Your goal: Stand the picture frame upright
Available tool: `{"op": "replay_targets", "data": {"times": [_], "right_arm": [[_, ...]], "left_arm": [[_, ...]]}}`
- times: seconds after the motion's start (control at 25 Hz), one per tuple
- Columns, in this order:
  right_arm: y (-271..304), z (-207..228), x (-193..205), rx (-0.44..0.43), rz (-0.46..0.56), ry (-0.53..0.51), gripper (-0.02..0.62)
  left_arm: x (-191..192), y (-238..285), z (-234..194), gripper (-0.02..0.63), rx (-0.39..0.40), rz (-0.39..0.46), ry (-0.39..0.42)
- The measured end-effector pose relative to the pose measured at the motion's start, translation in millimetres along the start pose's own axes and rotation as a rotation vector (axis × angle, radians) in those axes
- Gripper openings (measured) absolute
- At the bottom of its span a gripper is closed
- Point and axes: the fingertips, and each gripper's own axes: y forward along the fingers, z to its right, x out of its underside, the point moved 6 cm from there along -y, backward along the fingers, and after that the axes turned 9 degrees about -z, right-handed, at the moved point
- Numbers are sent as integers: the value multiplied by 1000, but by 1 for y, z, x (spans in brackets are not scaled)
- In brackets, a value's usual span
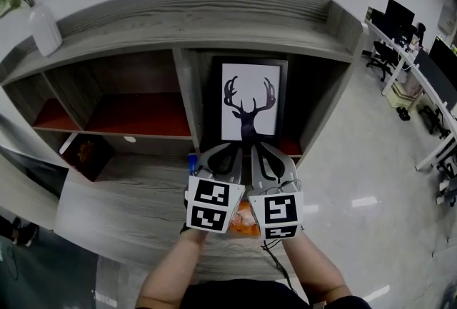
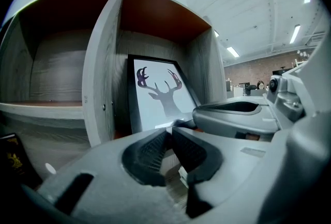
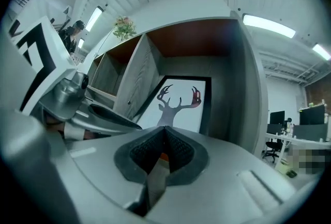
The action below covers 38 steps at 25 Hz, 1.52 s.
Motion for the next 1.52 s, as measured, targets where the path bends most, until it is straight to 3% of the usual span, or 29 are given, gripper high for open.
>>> {"op": "replay_targets", "data": {"times": [0.32,0.64,1.12,1.52], "right_arm": [[17,-10,3,-67,-121,-11,2],[25,-6,2,-98,-162,22,2],[29,0,1,-97,-195,39,2],[36,2,-2,-93,-284,28,2]], "left_arm": [[1,0,-1,32,27,-18,6],[3,0,-5,32,44,-30,-5],[-2,-3,-4,31,32,10,-12],[-1,-5,-9,31,23,18,-18]]}}
